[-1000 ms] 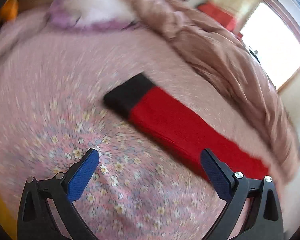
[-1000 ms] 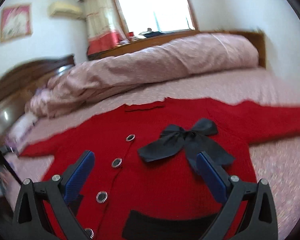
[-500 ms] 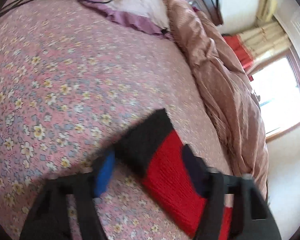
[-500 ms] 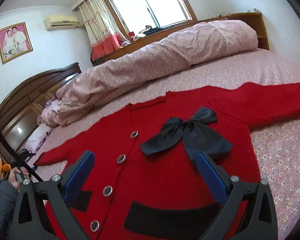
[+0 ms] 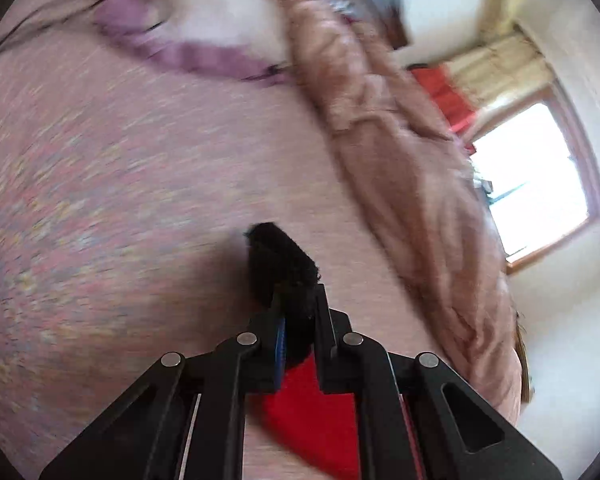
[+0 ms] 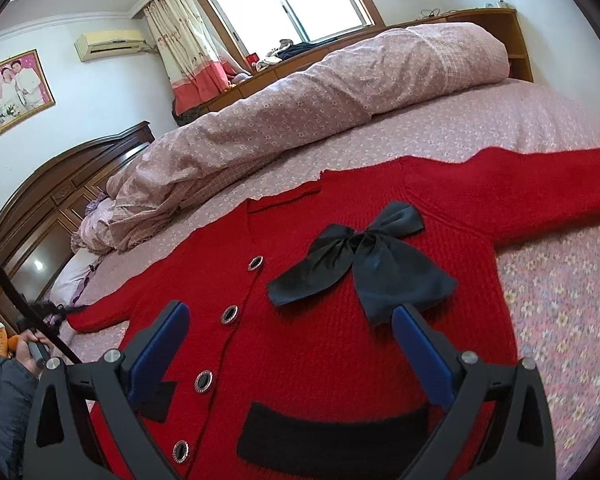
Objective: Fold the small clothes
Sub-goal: 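Fold the sleeve across the cardigan body with the left gripper and release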
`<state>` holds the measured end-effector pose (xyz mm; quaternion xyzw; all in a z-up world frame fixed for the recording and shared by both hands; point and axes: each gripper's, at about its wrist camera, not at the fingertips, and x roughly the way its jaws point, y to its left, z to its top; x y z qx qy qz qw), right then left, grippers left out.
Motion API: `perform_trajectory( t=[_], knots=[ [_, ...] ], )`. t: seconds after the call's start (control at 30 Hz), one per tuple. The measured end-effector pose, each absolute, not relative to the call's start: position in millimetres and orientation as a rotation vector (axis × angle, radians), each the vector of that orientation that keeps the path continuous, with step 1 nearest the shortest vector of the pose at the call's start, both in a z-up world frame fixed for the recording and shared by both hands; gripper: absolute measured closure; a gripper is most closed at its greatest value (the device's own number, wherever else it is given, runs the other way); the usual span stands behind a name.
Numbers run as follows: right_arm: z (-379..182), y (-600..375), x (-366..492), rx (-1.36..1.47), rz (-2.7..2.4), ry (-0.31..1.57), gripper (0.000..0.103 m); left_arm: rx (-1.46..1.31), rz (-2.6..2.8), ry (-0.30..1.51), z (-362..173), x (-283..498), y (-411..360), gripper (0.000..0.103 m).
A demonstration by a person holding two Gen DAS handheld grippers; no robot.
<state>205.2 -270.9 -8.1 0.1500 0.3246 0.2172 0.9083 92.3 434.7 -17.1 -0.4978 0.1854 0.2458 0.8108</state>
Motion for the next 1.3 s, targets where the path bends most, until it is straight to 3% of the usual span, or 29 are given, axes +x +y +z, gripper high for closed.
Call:
perform_trajectory(
  t=[0.23, 0.43, 0.6, 0.73, 0.87, 1.3],
  knots=[
    [16.1, -308.1, 223.8, 0.276, 0.375, 0.577, 0.000, -0.934, 0.325, 0.353, 60.7, 173.7, 352.0, 0.099],
    [23.4, -369.7, 238.8, 0.339, 0.271, 0.540, 0.000, -0.814, 0.077, 0.374, 100.9, 257.4, 215.4, 0.098],
    [25.2, -406.1, 241.0, 0.407, 0.245, 0.540, 0.000, -0.568, -0.035, 0.362, 88.2, 283.7, 82.0, 0.098],
    [25.4, -418.8, 233.5, 0.407, 0.235, 0.527, 0.000, -0.486, -0.126, 0.488, 45.5, 304.1, 2.1, 0.098],
    [24.4, -423.3, 229.6, 0.403, 0.232, 0.530, 0.000, -0.421, -0.178, 0.521, 26.7, 313.7, -40.1, 0.098],
    [19.9, -416.2, 226.3, 0.344, 0.251, 0.555, 0.000, -0.257, -0.265, 0.484, 35.0, 323.2, -109.9, 0.098]
  ],
)
